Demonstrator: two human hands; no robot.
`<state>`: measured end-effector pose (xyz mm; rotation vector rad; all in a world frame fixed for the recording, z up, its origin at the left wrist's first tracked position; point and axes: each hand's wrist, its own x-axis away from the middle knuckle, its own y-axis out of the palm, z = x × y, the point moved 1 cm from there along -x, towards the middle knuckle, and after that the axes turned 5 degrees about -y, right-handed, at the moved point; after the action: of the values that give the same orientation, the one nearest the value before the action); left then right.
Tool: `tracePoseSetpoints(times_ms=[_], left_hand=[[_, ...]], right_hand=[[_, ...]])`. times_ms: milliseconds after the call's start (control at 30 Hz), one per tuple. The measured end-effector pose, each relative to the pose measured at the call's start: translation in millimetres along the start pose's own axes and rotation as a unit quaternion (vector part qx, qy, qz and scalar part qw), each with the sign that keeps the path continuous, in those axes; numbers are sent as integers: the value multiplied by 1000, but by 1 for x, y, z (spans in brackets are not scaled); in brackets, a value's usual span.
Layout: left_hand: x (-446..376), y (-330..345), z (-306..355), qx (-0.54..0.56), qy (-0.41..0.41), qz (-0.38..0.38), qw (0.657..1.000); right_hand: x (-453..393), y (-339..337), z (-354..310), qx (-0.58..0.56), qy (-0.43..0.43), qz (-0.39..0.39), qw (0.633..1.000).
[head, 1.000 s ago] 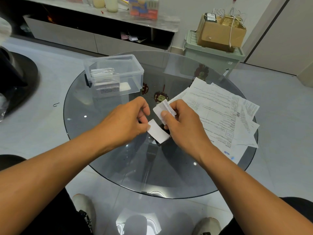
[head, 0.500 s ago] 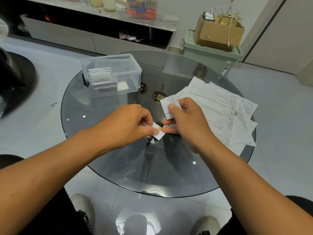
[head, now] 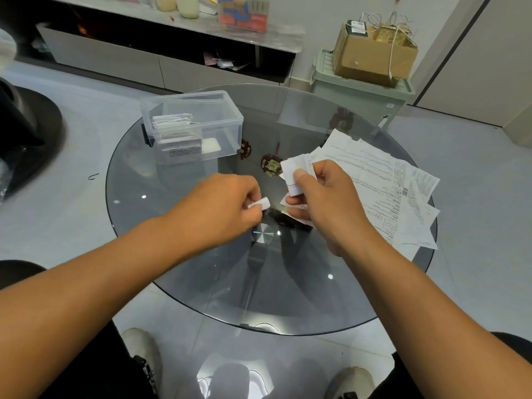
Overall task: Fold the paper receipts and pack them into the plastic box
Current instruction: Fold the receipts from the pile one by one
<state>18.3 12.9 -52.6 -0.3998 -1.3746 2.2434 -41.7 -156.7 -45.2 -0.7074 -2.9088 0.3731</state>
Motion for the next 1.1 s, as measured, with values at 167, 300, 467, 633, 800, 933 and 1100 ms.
tracePoseSetpoints(times_ms=[167,300,467,633,800,933,1100], left_hand=[[-7,-7,-16,151,-62,-51,985],[-7,-11,-11,104,-34,-74,991],[-4,-20,-10,132,-43,-137,981],[-9,-9,-14,89,-68,-58,992],[-9,-10,-12,88,-93,-91,988],[-8,-9,-11,103,-101,-93,985],[-3,-5,-13,96,-94,-53,989]], right_hand=[[5,2,0,-9,39,-73,997],[8,8,-2,-91,79,-102,987],[10,13,-3,-127,73,-100,984],[10,16,4,-99,76,-126,984],[8,13,7,107,-14,-126,986],[10,14,7,238,-64,-129,961],[9,11,4,220,-64,-123,966]])
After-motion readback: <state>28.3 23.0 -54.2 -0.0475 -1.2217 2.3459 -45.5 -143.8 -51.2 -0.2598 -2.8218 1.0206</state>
